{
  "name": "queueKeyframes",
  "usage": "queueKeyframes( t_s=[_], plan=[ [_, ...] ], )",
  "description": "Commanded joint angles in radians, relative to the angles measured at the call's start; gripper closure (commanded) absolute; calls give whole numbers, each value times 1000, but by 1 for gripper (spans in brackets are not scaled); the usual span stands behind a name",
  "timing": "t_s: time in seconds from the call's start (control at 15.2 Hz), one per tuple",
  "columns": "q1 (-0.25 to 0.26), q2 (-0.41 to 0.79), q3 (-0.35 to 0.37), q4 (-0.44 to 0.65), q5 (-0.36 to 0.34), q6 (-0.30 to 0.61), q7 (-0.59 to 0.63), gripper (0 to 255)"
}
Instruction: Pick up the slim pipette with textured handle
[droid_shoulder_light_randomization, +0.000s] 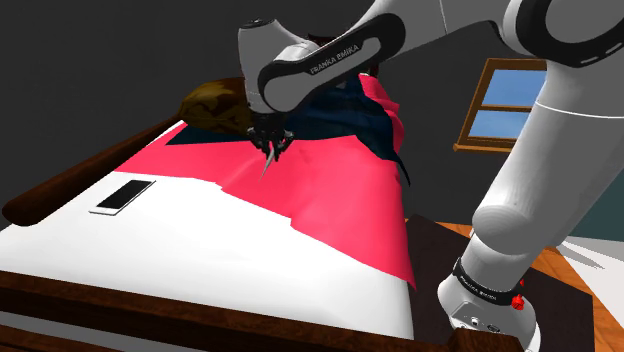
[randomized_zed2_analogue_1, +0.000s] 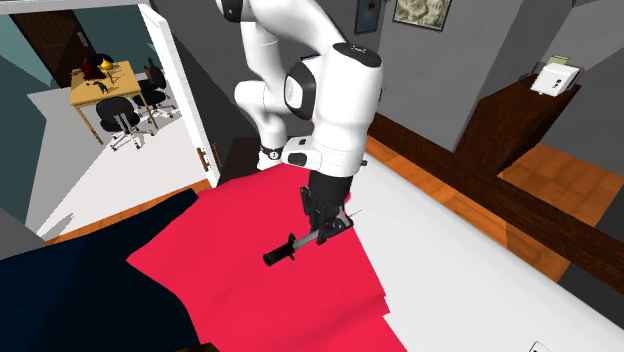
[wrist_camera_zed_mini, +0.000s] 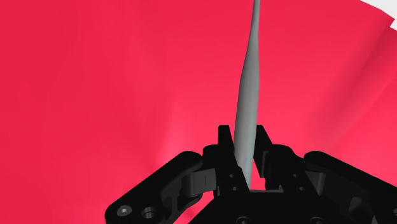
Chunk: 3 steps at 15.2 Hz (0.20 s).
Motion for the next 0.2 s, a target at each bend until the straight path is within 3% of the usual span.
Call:
queueKeyframes(
  t_s=[0.0,0.13],
  plan=[
    [0,-9,1,18,10,-25,-10,255],
    [0,-10,1,20,11,-27,-11,255]
  ],
)
